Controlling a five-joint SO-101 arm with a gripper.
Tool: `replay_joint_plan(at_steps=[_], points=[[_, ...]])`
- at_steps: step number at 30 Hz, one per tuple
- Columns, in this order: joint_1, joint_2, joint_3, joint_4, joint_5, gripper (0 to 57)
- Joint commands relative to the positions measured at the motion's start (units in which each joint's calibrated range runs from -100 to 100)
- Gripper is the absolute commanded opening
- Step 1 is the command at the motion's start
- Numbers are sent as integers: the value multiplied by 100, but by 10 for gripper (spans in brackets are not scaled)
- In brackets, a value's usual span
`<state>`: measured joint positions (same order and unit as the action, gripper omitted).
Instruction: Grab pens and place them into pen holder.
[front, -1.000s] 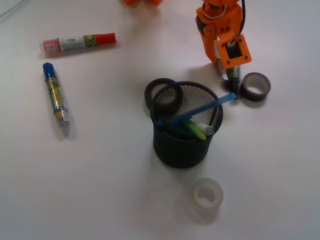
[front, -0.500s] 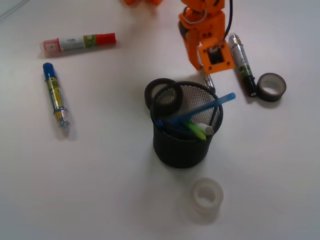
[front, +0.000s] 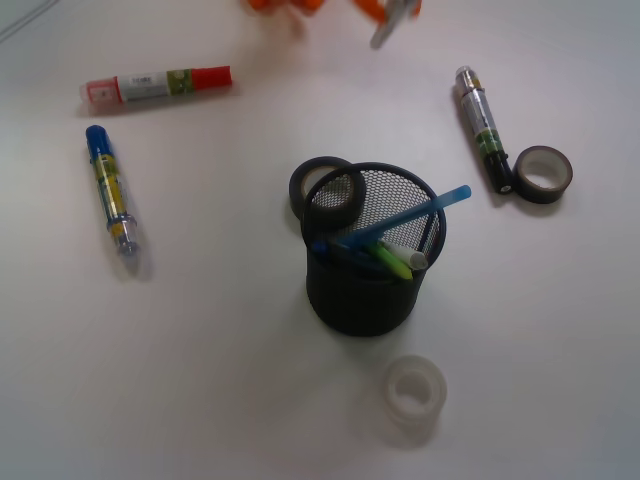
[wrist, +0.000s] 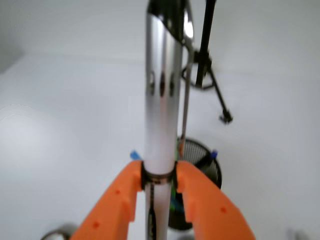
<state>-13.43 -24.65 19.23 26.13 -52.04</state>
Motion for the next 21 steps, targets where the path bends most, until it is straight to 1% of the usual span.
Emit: replay_joint_plan(at_steps=[1, 9, 17, 21], points=[[203, 285, -473, -1292, 59, 4], [263, 1713, -401, -3978, 151, 4], [248, 2809, -365, -5133, 195, 4], [248, 3149, 152, -6139, 195, 5]])
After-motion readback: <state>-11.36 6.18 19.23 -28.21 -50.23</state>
